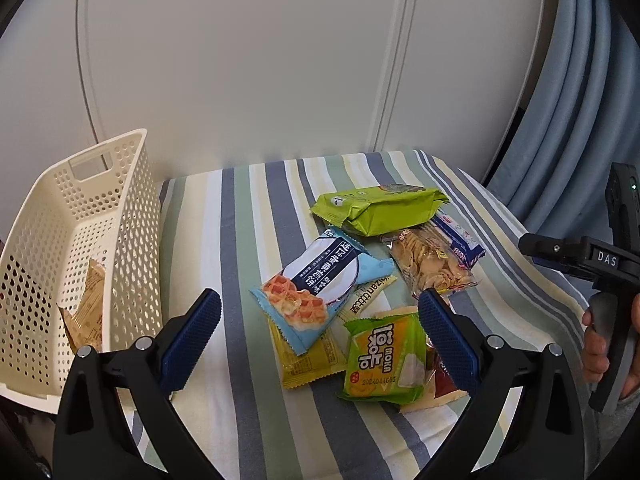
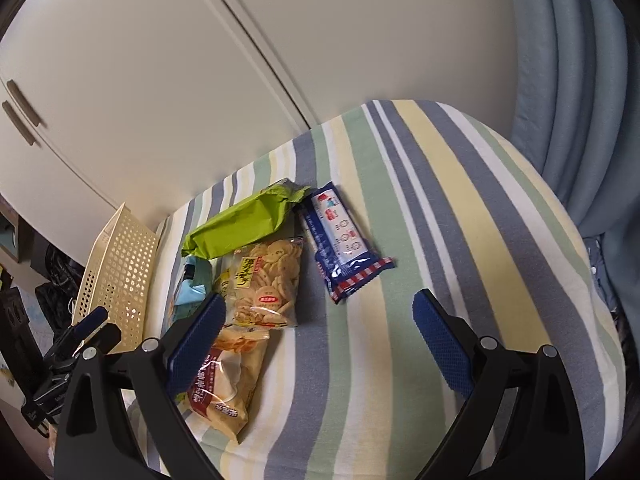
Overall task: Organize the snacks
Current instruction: 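Withdraw both tools from the basket back over the snack pile, then grasp the green seaweed pack with the left tool while the right tool grasps the blue biscuit packet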
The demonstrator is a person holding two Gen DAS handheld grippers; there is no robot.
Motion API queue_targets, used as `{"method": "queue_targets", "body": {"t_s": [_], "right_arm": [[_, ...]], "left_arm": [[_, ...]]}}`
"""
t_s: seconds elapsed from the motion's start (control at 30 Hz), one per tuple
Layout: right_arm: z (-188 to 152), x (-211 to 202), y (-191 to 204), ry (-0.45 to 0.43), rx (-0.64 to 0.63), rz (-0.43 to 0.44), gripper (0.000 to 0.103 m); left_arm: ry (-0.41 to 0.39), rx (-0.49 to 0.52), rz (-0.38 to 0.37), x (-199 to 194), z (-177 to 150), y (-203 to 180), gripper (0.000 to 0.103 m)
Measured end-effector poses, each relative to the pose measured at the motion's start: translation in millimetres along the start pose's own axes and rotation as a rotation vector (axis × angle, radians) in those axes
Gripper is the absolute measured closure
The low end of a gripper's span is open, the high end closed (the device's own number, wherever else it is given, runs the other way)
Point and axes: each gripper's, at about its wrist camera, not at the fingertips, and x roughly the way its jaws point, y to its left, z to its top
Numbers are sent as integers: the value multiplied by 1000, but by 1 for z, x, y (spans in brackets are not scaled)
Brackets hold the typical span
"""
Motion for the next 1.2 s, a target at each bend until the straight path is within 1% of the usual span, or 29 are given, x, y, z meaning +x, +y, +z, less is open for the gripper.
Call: {"method": "queue_targets", "body": {"t_s": [0.07, 0.17, 0.23, 0.33, 0.47, 0.6, 0.67, 0.83, 0.9, 1.1, 1.2], "right_arm": [[1, -1, -3, -9, -12, -28, 9], [2, 0, -3, -14, -51, -103, 9], [2, 4, -3, -8, -70, -130, 9], [2, 11, -3, 4, -91, -147, 9], [6, 19, -1, 17, -119, -156, 9], [14, 31, 2, 39, -168, -178, 9], [21, 37, 1, 53, -181, -175, 9], [36, 56, -1, 88, -197, -171, 9], [38, 62, 0, 100, -205, -171, 9], [41, 78, 1, 127, -224, -160, 9], [41, 83, 1, 137, -234, -155, 9]], "left_arm": [[5, 22, -2, 5, 4, -7, 3], [19, 45, -7, 15, 10, -14, 3], [33, 54, -4, 21, 13, -18, 3], [59, 75, -3, 33, 17, -23, 3], [83, 95, -15, 49, 31, -27, 3], [109, 111, -33, 70, 53, -31, 3], [124, 123, -50, 82, 64, -37, 3], [184, 181, -88, 118, 87, -53, 3], [214, 196, -105, 131, 93, -58, 3], [320, 243, -119, 172, 103, -66, 3], [338, 266, -122, 181, 105, -69, 3]]}}
